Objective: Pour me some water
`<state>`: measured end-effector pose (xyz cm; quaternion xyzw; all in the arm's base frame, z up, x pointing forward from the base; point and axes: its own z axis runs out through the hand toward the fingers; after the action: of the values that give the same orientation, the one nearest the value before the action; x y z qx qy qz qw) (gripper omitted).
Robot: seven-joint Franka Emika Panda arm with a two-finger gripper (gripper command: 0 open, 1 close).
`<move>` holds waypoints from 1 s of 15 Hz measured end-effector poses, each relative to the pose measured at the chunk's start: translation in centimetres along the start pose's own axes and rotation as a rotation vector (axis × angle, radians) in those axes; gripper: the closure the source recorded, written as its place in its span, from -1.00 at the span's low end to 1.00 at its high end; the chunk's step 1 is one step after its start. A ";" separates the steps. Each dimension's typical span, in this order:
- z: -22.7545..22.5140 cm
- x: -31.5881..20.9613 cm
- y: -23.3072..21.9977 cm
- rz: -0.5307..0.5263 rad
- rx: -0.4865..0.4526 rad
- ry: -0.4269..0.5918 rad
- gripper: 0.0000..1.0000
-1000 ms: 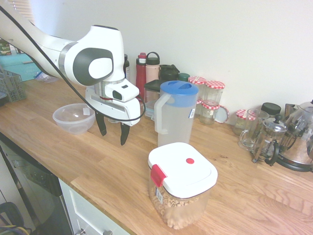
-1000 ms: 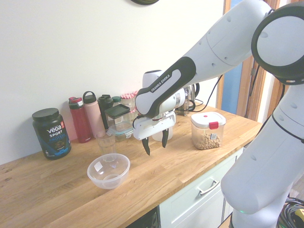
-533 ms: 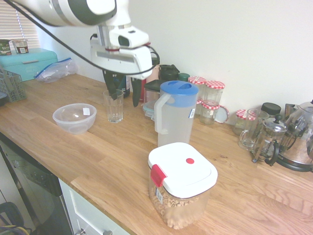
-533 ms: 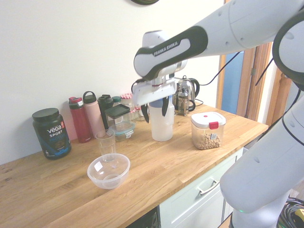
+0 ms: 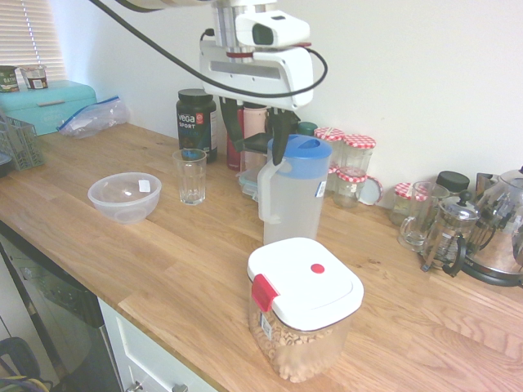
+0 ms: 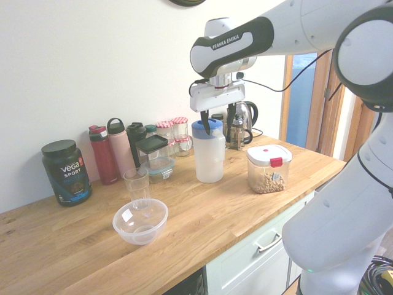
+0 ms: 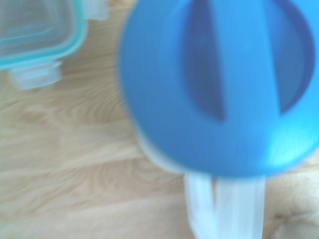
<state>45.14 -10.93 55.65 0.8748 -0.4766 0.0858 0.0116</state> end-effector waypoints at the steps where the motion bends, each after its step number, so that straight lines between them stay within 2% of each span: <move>1: 1.0 0.7 -0.2 -0.002 -0.004 -0.006 -1.00; 3: 3.0 1.4 -0.8 -0.015 -0.015 -0.019 -1.00; 4: 3.8 1.6 -1.0 -0.018 -0.022 -0.026 1.00; 10: 6.4 2.2 -1.9 -0.019 -0.030 -0.039 1.00; 15: 6.7 2.6 -1.7 -0.003 -0.009 -0.065 1.00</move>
<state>48.92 -12.84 49.56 0.8779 -0.4757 0.0553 0.0005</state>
